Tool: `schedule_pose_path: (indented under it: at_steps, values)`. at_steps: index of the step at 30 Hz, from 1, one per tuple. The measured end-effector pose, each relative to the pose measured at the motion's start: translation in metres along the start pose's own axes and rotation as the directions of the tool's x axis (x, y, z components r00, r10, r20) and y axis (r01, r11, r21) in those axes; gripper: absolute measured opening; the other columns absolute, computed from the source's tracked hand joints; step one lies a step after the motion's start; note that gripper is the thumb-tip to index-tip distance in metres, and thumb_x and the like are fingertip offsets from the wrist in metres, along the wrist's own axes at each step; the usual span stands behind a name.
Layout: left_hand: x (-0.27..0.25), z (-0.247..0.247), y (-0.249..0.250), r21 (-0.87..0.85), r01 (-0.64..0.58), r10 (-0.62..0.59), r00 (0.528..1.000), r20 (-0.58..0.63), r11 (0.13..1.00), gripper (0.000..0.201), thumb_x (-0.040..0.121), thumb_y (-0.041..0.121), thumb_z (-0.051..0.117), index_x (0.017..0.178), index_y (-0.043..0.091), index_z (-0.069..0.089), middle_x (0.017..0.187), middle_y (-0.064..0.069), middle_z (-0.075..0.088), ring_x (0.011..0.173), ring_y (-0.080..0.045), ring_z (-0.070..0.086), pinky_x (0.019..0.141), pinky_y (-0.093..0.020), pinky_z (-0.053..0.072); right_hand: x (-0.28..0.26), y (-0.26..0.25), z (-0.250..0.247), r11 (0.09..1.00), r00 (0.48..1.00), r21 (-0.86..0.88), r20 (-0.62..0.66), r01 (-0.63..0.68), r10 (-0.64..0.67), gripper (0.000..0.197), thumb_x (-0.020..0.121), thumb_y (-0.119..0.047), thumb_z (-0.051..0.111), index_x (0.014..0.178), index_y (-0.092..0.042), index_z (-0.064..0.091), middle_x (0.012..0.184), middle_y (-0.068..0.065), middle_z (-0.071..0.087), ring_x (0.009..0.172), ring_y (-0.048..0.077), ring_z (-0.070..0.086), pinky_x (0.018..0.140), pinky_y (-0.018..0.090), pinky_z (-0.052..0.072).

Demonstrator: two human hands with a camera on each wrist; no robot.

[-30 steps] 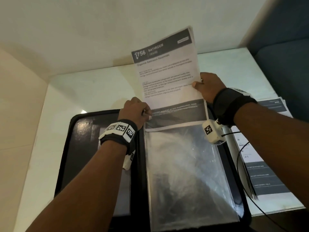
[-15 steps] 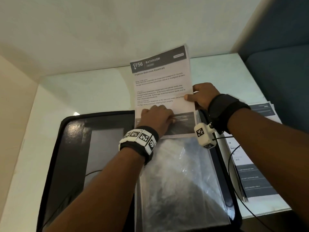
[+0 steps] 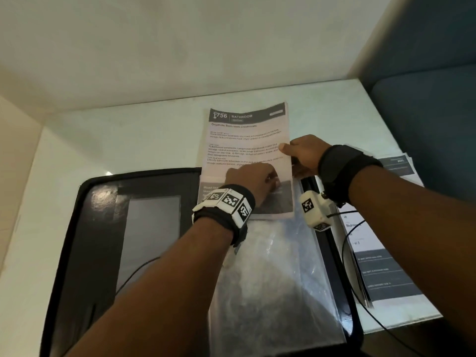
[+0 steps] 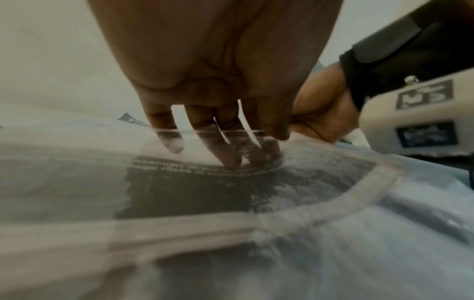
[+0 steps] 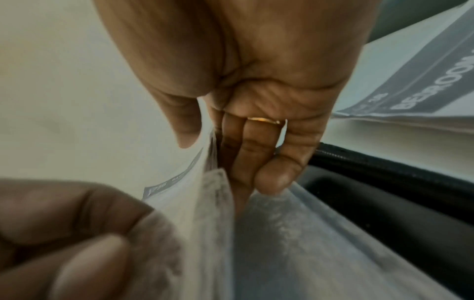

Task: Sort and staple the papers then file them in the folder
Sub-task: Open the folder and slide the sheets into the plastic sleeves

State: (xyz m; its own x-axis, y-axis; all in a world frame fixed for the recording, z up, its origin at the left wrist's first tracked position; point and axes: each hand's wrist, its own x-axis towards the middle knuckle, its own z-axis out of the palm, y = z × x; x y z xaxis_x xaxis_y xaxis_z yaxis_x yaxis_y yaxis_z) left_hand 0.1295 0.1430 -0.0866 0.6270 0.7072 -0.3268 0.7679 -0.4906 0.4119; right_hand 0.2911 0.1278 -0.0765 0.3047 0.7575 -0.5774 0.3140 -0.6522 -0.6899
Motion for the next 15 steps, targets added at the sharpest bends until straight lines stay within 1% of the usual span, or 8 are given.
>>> schedule_pose_path:
  at_steps: [1,3,5,7,9,12,14,15]
  values:
    - [-0.001,0.001,0.001,0.006,-0.018,0.018,1.0,-0.005,1.0,0.013,0.1,0.032,0.045,0.103,0.027,0.057,0.111,0.0,0.063,0.103,-0.026,0.057,0.096,-0.044,0.042,0.001,0.0,0.0,1.0,1.0,0.02,-0.014,-0.009,0.009,0.033,0.1,-0.031,0.052,0.117,-0.004,0.062,0.108,0.012,0.071,0.095,0.032,0.069,0.077,0.042,0.059]
    - [-0.001,0.001,0.005,-0.048,-0.029,0.028,0.999,-0.022,0.998,0.012,0.099,0.028,0.047,0.103,0.026,0.058,0.109,-0.002,0.063,0.102,-0.027,0.057,0.095,-0.044,0.043,0.002,-0.002,0.0,0.999,0.999,0.033,-0.039,-0.007,0.008,0.028,0.1,-0.024,0.053,0.117,-0.004,0.062,0.11,0.012,0.07,0.095,0.031,0.069,0.072,0.039,0.058]
    - [0.001,0.002,0.009,-0.113,-0.001,-0.005,0.998,-0.059,0.994,0.006,0.096,0.025,0.05,0.093,0.027,0.054,0.105,-0.003,0.064,0.1,-0.028,0.058,0.094,-0.046,0.046,0.003,-0.004,-0.002,0.997,0.999,0.08,-0.045,0.0,0.003,0.018,0.097,-0.014,0.059,0.112,-0.004,0.062,0.109,0.011,0.071,0.091,0.028,0.07,0.067,0.036,0.059]
    - [0.004,0.002,0.012,-0.108,0.026,-0.036,0.995,-0.094,0.994,0.011,0.094,0.023,0.051,0.085,0.029,0.05,0.104,-0.002,0.064,0.1,-0.028,0.059,0.093,-0.046,0.047,0.002,-0.005,-0.003,0.998,0.999,0.061,-0.029,0.015,-0.013,0.015,0.094,-0.009,0.063,0.108,-0.008,0.063,0.105,0.01,0.072,0.088,0.027,0.071,0.067,0.035,0.06]
    - [0.005,0.001,0.015,-0.076,0.037,-0.048,0.988,-0.144,0.996,0.014,0.093,0.023,0.052,0.082,0.031,0.051,0.104,0.001,0.065,0.1,-0.027,0.059,0.094,-0.044,0.043,0.001,-0.006,-0.007,0.999,0.999,-0.026,-0.013,0.036,-0.036,0.016,0.092,-0.008,0.065,0.108,-0.01,0.064,0.101,0.009,0.073,0.086,0.027,0.072,0.07,0.036,0.061]
    - [0.007,-0.003,0.018,-0.062,0.025,-0.04,0.966,-0.255,0.998,0.012,0.093,0.024,0.053,0.083,0.03,0.056,0.099,0.004,0.066,0.096,-0.025,0.06,0.09,-0.041,0.036,0.0,-0.009,-0.016,0.996,0.998,-0.064,0.024,0.064,-0.062,0.026,0.091,-0.009,0.067,0.116,-0.007,0.065,0.102,0.011,0.073,0.089,0.031,0.072,0.083,0.046,0.059]
    - [0.007,-0.006,0.017,-0.09,0.02,-0.043,0.964,-0.262,0.996,0.011,0.093,0.024,0.054,0.084,0.029,0.057,0.094,0.006,0.065,0.094,-0.023,0.059,0.087,-0.04,0.035,-0.002,-0.009,-0.021,0.997,0.997,-0.047,0.043,0.065,-0.063,0.029,0.09,-0.009,0.067,0.118,-0.007,0.065,0.105,0.011,0.073,0.091,0.03,0.072,0.086,0.046,0.058]
    - [0.007,-0.007,0.014,-0.1,0.019,-0.043,0.97,-0.239,0.995,0.012,0.093,0.025,0.055,0.082,0.029,0.058,0.092,0.008,0.064,0.093,-0.022,0.059,0.088,-0.04,0.035,-0.003,-0.009,-0.023,0.994,0.996,-0.086,0.061,0.067,-0.062,0.029,0.089,-0.01,0.068,0.117,-0.007,0.066,0.105,0.01,0.073,0.09,0.029,0.072,0.086,0.045,0.059]
